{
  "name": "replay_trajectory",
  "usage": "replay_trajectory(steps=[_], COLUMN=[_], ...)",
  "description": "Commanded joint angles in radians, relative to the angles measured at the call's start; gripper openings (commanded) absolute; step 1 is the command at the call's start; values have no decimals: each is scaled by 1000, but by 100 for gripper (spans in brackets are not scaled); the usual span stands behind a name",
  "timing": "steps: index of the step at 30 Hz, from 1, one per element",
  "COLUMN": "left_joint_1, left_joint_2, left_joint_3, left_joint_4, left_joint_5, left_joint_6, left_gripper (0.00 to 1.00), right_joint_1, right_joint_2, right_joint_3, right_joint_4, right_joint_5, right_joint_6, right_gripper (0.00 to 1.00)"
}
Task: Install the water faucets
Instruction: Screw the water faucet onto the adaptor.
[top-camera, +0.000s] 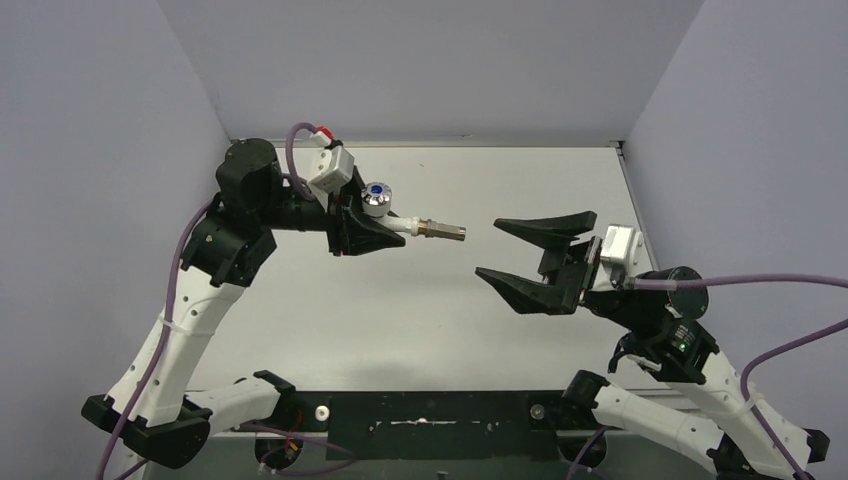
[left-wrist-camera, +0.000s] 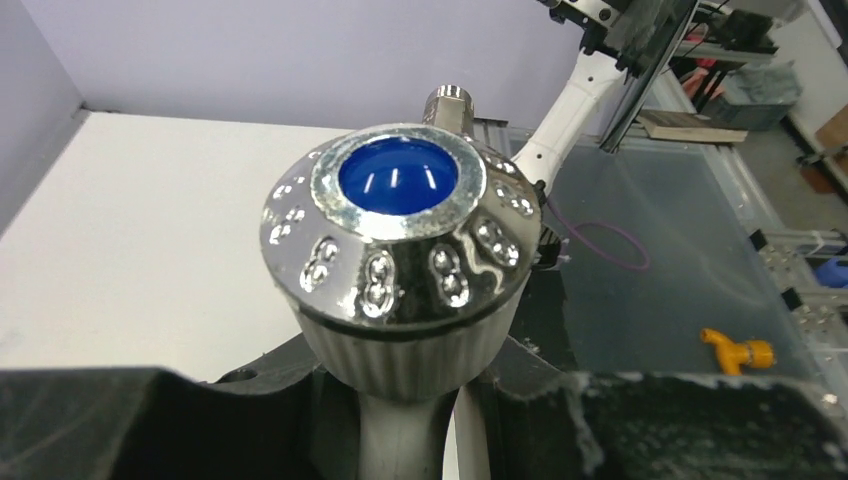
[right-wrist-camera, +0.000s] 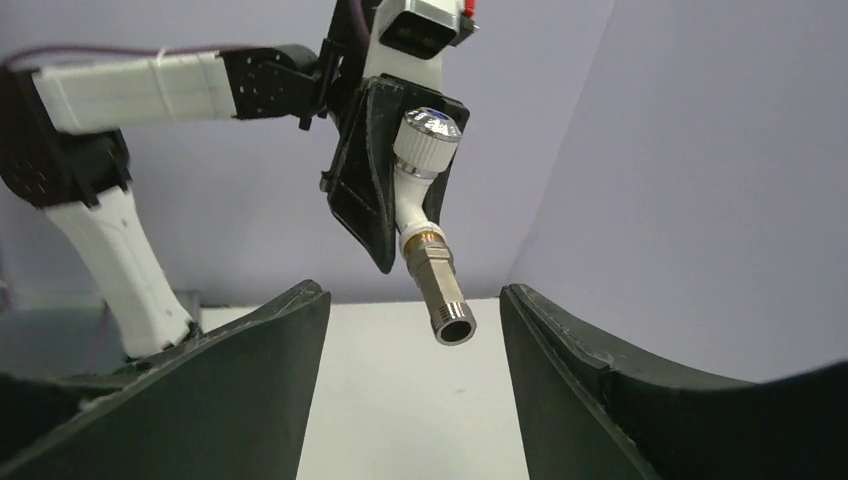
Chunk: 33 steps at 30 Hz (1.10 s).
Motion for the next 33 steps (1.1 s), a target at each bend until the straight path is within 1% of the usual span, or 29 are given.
replay_trajectory(steps=[1,3,5,9,15,20,29,33], left_joint_1=[4,3,4,2,2,2,4,4], left_joint_2=[-25,-44,-62,-72,-78,-80,-75,-73], left_joint_3=[-53,-104,-149,-180,-188,-192,-194,-192], left_joint_4=[215,324,424,505,517,521,517,507], left_joint_5=[41,54,65,81,115,128,133,129], left_joint_6=[-197,-292,-372,-432,-440,-441,-433,-424], left_gripper=[0,0,0,0,0,0,0,0], right_joint_1=[3,2,2,3,3,2,3,2], right_joint_2=[33,54,81,123,168,174,186,194], right_joint_3=[32,51,79,107,147,152,153,155], right_joint_4=[-21,-38,-77,-92,-147,-140,-87,-73], right_joint_5=[-115,-139,-158,-170,-196,-205,-225,-231], right_joint_6=[-433,-532,-599,-644,-633,-604,-566,-557], right_gripper=[64,63,63,61,54,47,48,46])
